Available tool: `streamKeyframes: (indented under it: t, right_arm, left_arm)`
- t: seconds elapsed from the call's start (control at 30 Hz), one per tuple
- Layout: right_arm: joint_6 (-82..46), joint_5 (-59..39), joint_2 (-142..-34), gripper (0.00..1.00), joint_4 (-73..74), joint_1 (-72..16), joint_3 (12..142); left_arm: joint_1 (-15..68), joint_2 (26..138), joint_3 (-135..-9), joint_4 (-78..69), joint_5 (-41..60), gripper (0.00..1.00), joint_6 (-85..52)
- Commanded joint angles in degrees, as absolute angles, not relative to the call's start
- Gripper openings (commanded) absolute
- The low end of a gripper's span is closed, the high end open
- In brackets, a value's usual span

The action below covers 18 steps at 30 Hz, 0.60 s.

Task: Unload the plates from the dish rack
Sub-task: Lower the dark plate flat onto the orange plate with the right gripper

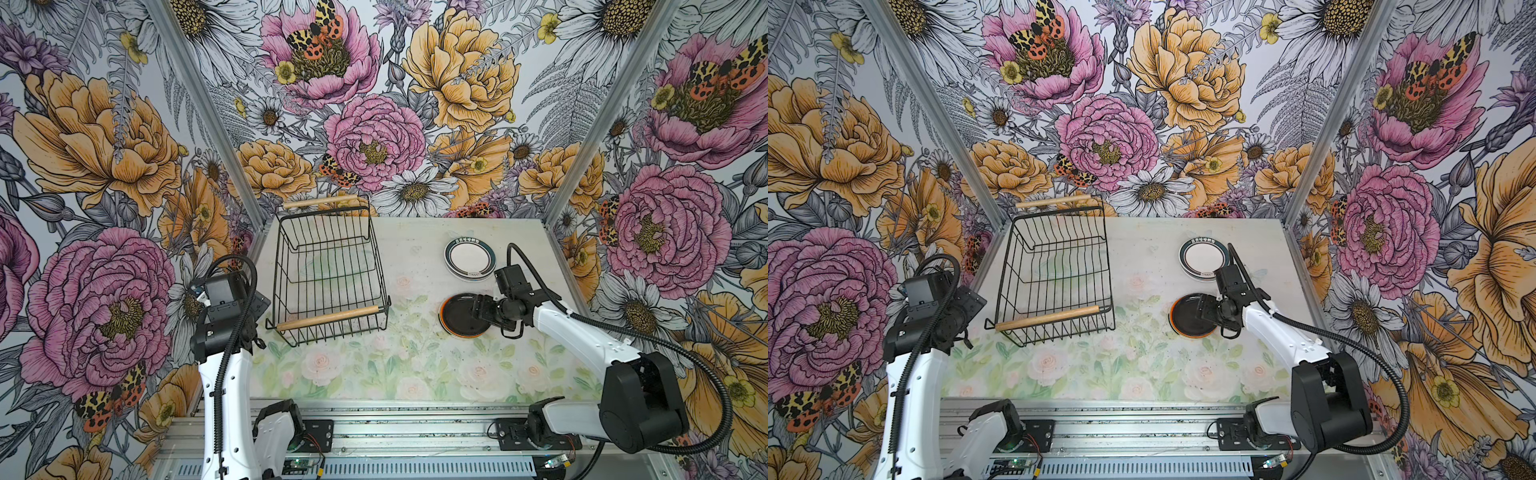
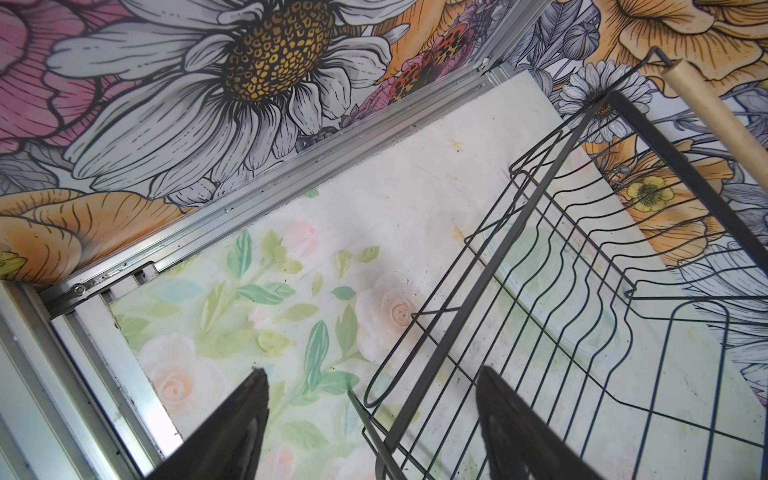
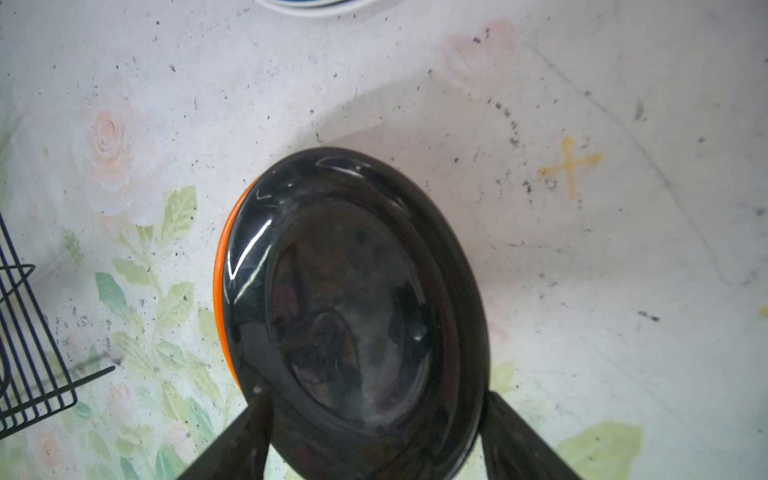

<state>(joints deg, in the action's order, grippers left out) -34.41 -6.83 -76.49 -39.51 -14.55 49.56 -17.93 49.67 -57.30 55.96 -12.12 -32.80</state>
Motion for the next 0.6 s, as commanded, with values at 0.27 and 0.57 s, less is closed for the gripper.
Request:
streamKeyframes:
  t: [0.27,0.57]
  right_arm:
    - [-32.52,3.47,-80.46,0.94,-45.02,-18.87,54.7]
    - [-31.58,7.68,-76.61,1.0,-45.67,-18.55,55.87]
  left_arm:
    - [-20.86,53.08,-55.86,54.18,-9.42,0.8,-31.56]
    - [-27.68,57.54,-55.26,52.32,-4.78,0.8,-29.4]
